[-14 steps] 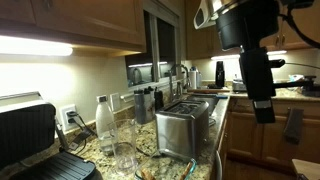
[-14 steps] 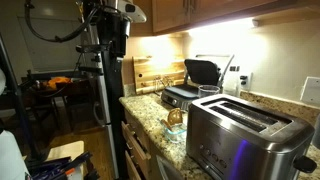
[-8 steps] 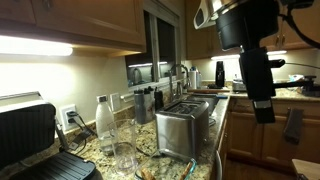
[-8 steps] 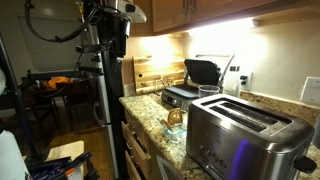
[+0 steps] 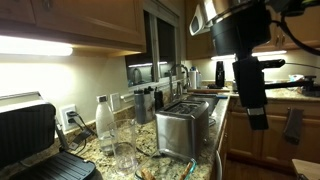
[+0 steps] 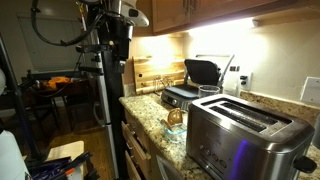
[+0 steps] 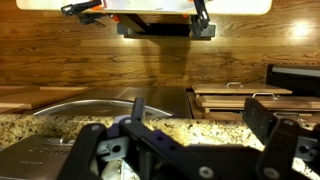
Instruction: Put the two slices of bread in each of the two slots of the toaster
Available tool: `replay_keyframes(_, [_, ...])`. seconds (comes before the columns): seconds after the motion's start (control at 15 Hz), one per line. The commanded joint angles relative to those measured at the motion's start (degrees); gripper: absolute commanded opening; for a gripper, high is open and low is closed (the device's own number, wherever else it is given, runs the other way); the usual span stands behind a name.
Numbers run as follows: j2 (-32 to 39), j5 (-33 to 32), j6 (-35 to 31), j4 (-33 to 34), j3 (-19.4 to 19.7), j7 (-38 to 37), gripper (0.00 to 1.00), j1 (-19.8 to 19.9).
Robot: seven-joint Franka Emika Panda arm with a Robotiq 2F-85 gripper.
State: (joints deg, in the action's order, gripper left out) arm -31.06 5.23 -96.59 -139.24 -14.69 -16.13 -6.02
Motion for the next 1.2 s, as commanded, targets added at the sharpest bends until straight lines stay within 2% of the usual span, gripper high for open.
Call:
replay_keyframes(0.0, [3.7, -0.6, -2.4, 1.5, 0.1, -0.2, 1.00, -0.7])
replay_keyframes(1.13, [18.6, -1.7, -19.0, 5.5, 0.0, -1.4, 1.00, -1.5])
